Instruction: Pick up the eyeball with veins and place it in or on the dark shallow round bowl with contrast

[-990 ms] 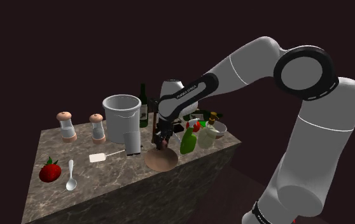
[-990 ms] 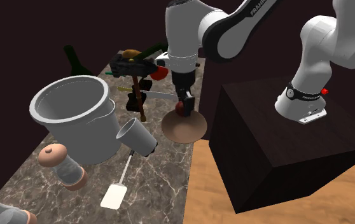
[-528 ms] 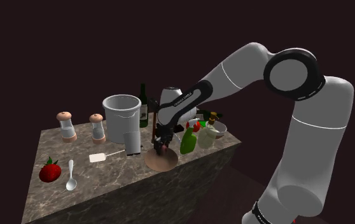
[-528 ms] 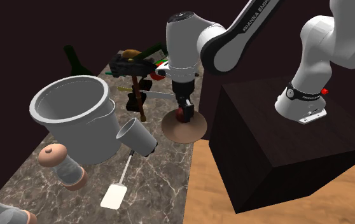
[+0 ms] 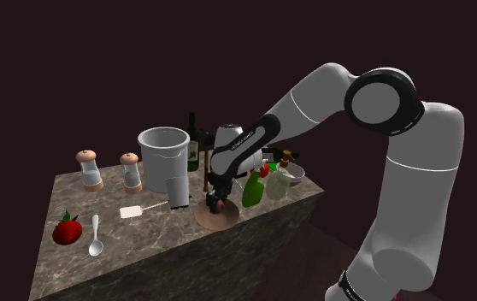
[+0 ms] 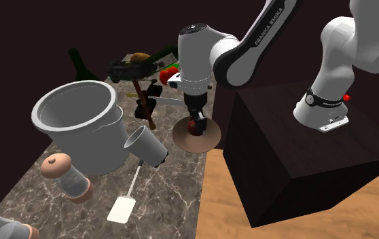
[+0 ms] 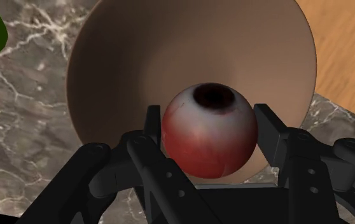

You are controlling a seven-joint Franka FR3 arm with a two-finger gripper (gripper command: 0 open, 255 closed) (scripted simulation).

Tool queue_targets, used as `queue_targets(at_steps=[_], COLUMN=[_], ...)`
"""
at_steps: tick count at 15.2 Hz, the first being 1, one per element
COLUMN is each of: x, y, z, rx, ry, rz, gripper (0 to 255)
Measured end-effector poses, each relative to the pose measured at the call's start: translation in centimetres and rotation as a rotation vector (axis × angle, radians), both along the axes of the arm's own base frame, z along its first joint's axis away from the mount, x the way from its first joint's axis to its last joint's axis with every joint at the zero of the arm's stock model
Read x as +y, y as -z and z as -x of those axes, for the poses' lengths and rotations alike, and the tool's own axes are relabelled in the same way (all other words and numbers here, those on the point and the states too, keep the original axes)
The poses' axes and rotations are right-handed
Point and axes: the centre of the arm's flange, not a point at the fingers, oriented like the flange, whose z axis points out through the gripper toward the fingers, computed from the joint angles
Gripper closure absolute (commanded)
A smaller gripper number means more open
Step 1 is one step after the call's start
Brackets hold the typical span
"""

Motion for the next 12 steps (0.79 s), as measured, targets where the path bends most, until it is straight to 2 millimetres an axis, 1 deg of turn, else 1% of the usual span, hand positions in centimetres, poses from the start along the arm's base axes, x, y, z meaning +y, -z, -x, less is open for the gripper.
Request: queue_targets(at_steps=[2,3,9,11,12], x=[0.0,0.0,0.0,-0.1,-0.2], y=[0.0,0.0,0.0,-1.5,-2.6], z=[0.0,0.0,0.0,-0.1,-0.2], rx=[0.0,0.0,0.0,-0.001,-0.002], ry=[0.0,0.0,0.0,0.0,0.0], rz=[0.0,0.0,0.0,0.0,0.0], gripper=[255,0,0,0,0])
